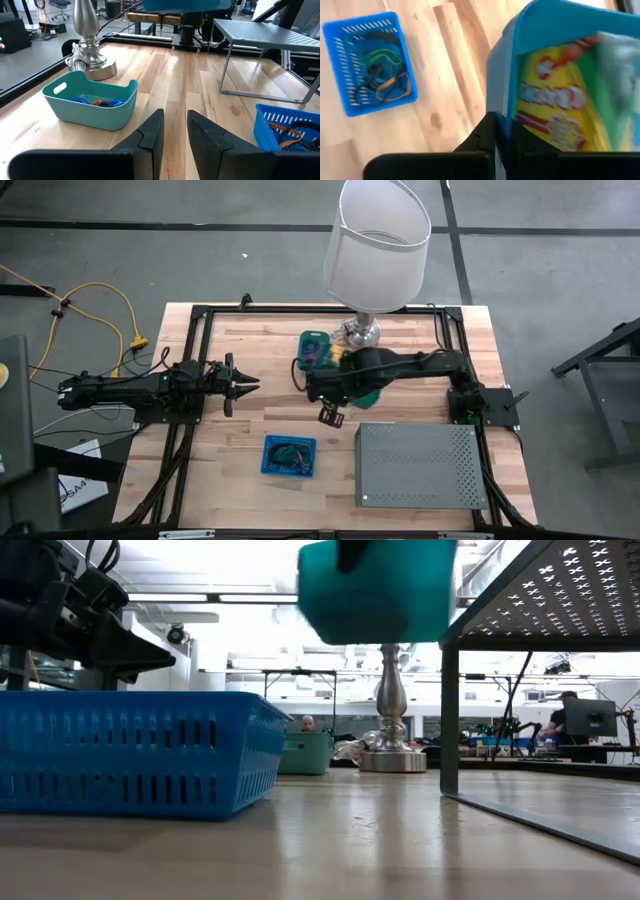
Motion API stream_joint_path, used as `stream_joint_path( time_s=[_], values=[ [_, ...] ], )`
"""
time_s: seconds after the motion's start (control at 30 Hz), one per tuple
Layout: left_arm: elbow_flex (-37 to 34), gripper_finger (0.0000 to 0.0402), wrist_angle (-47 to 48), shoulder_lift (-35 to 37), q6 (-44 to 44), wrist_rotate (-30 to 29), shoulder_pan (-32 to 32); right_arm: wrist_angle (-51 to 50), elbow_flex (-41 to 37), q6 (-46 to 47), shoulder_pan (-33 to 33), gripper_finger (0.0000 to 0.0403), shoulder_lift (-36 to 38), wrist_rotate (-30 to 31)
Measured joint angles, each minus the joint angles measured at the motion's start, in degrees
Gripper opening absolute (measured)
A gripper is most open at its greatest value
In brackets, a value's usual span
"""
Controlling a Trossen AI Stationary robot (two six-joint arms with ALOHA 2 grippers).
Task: Pick & Place Office Desk Supplies
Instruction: Put the top blue bin on the shelf
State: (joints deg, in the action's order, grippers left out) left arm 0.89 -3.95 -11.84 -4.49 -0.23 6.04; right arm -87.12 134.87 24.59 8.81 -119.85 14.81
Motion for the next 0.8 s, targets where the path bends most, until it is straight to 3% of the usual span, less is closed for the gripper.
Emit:
stream_joint_path(
  time_s=[0.13,0.43,0.8],
  values=[
    [0.0,0.0079,-0.1,0.0,0.02,0.01,0.0,-2.85,-0.4,12.88,0.84,0.0003,2.53,-2.51],
    [0.0,0.0079,-0.64,0.04,0.02,0.17,0.0,-2.85,-0.46,31.23,5.55,0.0003,4.52,-4.2],
    [0.0,0.0079,-1.05,0.04,0.01,0.17,-0.01,-3.01,-1.05,52.01,12.42,0.0003,4.68,-2.36]
  ],
)
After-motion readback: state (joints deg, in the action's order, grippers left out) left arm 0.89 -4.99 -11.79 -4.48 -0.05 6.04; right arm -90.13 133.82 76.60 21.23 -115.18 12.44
